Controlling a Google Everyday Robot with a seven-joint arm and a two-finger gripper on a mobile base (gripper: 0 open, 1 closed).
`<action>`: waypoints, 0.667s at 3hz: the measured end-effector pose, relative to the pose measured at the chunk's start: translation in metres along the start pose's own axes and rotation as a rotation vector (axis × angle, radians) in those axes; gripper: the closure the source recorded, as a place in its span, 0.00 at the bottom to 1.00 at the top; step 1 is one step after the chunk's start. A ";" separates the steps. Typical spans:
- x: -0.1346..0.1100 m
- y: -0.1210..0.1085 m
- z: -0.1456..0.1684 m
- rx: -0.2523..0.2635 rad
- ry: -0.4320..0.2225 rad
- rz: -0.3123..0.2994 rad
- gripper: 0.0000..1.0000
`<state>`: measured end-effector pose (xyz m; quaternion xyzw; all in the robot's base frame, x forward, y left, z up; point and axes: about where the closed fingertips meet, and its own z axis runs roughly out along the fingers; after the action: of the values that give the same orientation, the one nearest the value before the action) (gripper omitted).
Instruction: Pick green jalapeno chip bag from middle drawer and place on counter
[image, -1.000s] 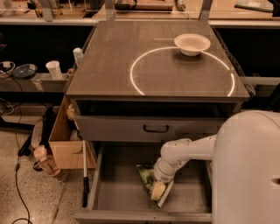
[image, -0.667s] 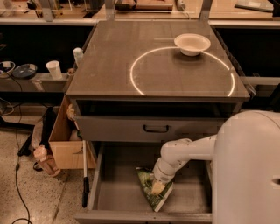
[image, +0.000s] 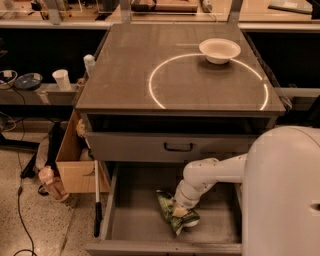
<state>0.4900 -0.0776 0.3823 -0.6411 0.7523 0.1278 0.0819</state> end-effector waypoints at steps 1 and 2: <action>0.000 0.000 0.000 0.000 0.000 0.000 1.00; 0.000 0.000 0.000 0.000 0.000 0.000 1.00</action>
Offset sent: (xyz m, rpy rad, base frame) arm 0.0000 0.0000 0.0000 0.0000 0.0000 0.0000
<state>0.4900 -0.0776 0.3822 -0.6411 0.7523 0.1278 0.0819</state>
